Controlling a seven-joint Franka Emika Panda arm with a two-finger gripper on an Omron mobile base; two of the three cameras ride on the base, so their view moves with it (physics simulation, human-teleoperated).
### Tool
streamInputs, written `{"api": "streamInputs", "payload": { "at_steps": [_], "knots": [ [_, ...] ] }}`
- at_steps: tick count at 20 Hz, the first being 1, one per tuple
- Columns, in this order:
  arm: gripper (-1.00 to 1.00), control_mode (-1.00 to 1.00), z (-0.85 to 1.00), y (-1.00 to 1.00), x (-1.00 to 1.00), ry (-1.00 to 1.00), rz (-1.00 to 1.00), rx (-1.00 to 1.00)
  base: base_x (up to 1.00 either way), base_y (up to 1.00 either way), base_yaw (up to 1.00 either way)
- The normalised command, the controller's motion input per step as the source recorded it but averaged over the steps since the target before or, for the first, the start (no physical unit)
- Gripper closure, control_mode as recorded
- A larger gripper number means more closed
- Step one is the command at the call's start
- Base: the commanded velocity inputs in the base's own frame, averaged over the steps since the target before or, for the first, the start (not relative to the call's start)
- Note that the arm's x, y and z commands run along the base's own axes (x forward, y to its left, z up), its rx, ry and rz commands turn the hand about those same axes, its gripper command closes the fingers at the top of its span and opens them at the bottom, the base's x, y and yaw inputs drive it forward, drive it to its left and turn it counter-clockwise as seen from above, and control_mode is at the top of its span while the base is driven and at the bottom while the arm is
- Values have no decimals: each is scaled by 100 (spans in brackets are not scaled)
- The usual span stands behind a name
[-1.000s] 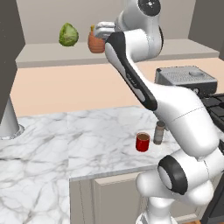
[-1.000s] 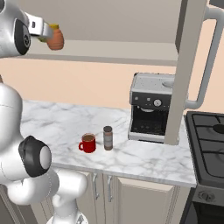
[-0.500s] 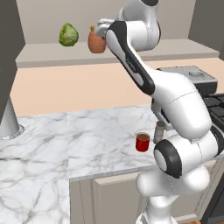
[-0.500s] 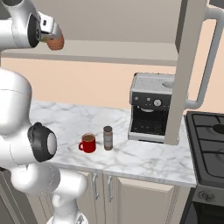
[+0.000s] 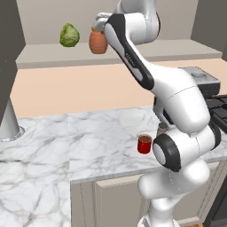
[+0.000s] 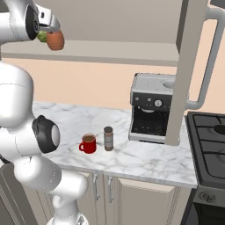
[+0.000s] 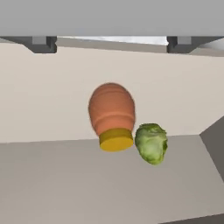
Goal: Pick the cinnamon and honey bottle from the cabinet and place them next to the mug.
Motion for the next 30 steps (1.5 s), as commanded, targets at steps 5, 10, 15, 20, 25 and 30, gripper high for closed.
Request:
{"api": "streamInputs", "payload": {
  "at_steps": [5, 10, 15, 20, 25, 30],
  "knots": [
    [-100, -100, -3, 9, 26, -11, 0, -3, 0, 0, 0],
    [-100, -100, 5, 0, 29, 0, 0, 0, 0, 0, 0],
    [-100, -100, 5, 0, 21, 0, 0, 0, 0, 0, 0],
    [-100, -100, 0, 3, 9, 0, 0, 0, 0, 0, 0],
    [-100, -100, 0, 11, 10, -4, 0, 0, 0, 0, 0],
    [-100, -100, 0, 8, 14, -7, 0, -2, 0, 0, 0]
  ]
}}
